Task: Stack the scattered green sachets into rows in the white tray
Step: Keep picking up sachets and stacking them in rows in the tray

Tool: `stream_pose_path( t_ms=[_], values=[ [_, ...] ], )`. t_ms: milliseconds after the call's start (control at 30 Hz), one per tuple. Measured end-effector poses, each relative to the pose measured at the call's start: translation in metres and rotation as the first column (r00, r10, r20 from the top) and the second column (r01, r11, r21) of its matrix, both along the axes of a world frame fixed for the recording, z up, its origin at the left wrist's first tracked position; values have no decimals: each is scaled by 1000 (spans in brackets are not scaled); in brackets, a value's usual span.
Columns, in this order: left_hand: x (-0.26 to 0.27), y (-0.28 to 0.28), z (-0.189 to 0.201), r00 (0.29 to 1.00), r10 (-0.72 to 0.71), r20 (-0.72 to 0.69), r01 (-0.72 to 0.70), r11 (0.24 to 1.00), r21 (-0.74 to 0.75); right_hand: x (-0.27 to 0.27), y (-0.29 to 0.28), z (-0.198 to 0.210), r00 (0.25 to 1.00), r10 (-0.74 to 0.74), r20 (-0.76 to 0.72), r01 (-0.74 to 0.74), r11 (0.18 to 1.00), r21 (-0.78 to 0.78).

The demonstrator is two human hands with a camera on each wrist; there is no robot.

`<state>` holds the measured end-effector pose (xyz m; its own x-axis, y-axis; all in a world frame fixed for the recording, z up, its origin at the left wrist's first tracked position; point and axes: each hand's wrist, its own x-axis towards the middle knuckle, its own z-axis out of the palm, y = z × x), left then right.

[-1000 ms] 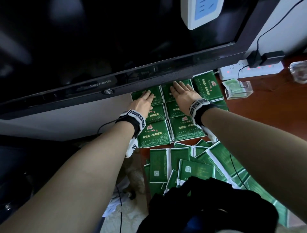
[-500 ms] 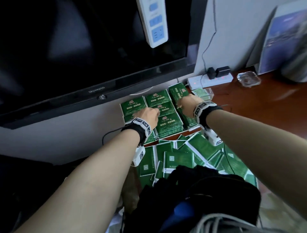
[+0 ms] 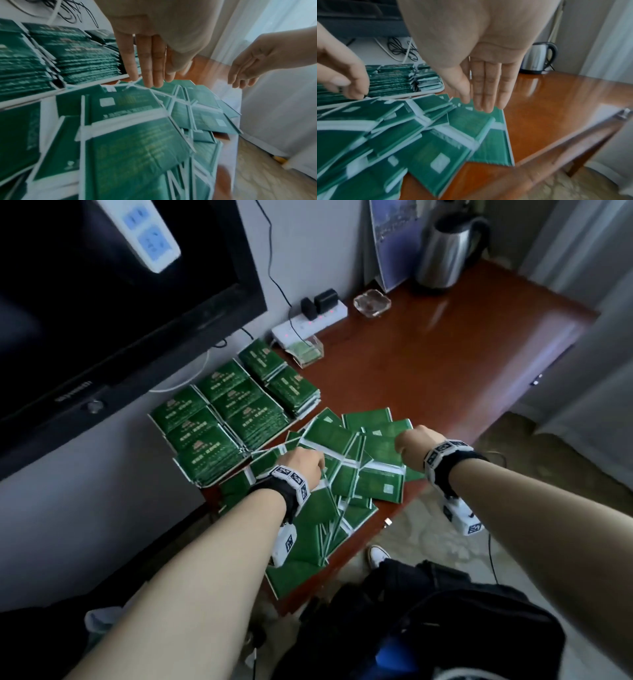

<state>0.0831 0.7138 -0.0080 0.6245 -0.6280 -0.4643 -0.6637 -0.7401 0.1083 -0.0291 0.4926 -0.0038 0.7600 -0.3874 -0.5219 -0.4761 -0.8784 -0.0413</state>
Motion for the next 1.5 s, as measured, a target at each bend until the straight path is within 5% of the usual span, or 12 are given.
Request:
stream_pose_path(
  t_ms=[167, 600, 767, 967, 1500],
  values=[
    [-14, -23, -17, 1000, -29, -9, 29, 999, 31, -26, -24, -27, 998, -26, -54, 25, 1000, -14],
    [24, -60, -41, 1000, -15, -9, 15, 998, 62, 21, -60, -71, 997, -51, 60, 41, 988, 150],
    [55, -77, -55, 990, -139, 14, 137, 987, 84, 43, -45, -79, 1000, 5, 22, -9, 985, 171],
    [84, -105, -76, 897, -441, 31, 414, 863, 288, 58, -41, -98, 995, 55, -78, -47, 993, 109],
    [99, -110, -83, 838, -533, 117, 488, 827, 280, 62, -36, -93, 989, 39, -145, -27, 996, 80]
  ],
)
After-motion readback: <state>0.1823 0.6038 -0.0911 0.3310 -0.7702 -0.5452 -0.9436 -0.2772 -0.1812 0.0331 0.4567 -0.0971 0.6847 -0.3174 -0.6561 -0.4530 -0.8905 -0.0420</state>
